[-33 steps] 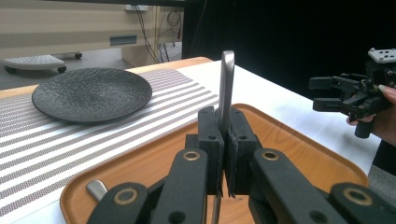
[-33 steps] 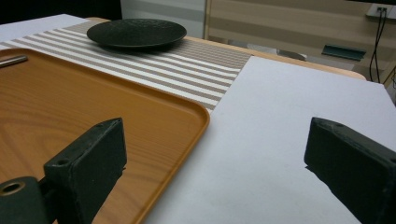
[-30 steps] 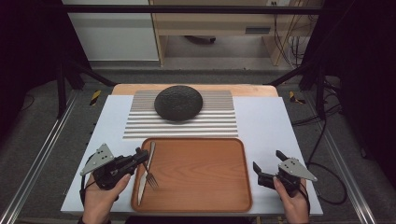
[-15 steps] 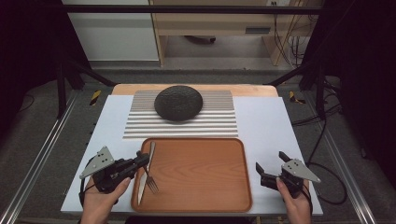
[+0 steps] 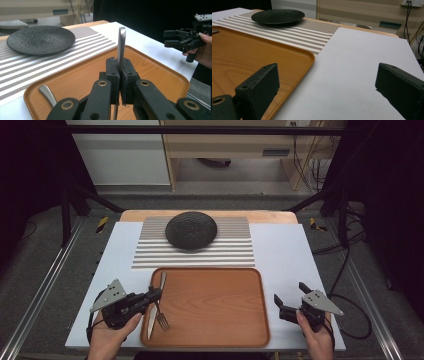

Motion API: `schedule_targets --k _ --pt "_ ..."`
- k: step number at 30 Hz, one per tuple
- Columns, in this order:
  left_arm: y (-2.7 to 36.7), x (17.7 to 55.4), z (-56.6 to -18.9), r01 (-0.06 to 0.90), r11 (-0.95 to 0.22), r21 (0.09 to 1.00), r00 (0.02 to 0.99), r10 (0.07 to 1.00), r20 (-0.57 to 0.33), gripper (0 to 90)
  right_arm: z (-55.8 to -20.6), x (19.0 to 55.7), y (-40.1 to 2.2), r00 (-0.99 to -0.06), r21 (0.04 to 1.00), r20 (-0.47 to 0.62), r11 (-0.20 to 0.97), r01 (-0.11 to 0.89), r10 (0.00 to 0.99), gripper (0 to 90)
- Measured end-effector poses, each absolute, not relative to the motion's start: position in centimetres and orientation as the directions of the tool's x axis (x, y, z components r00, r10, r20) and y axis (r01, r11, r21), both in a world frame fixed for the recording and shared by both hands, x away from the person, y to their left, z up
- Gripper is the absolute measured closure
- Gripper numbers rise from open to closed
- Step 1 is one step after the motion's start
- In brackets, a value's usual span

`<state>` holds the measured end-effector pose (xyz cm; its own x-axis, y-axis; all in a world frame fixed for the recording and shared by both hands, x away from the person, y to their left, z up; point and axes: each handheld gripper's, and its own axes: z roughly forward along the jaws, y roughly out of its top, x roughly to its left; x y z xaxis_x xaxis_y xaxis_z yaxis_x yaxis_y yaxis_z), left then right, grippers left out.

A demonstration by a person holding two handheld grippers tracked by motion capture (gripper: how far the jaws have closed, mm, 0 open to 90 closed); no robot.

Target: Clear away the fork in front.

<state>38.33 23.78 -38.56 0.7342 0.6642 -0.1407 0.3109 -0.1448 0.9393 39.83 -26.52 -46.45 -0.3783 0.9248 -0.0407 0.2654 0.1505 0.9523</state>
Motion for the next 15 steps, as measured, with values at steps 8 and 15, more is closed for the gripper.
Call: schedule_targets --k 8,15 --pt "23.65 38.53 -38.96 0.327 -0.153 0.933 0.733 0.664 -0.148 86.7 -46.49 39.86 -26.52 -0.381 0.951 -0.042 0.154 0.268 0.924 5.6" --pt "23.84 39.31 -39.56 0.343 -0.133 0.93 0.724 0.668 -0.171 86.6 -46.48 39.87 -26.5 -0.38 0.951 -0.041 0.152 0.268 0.924 5.6"
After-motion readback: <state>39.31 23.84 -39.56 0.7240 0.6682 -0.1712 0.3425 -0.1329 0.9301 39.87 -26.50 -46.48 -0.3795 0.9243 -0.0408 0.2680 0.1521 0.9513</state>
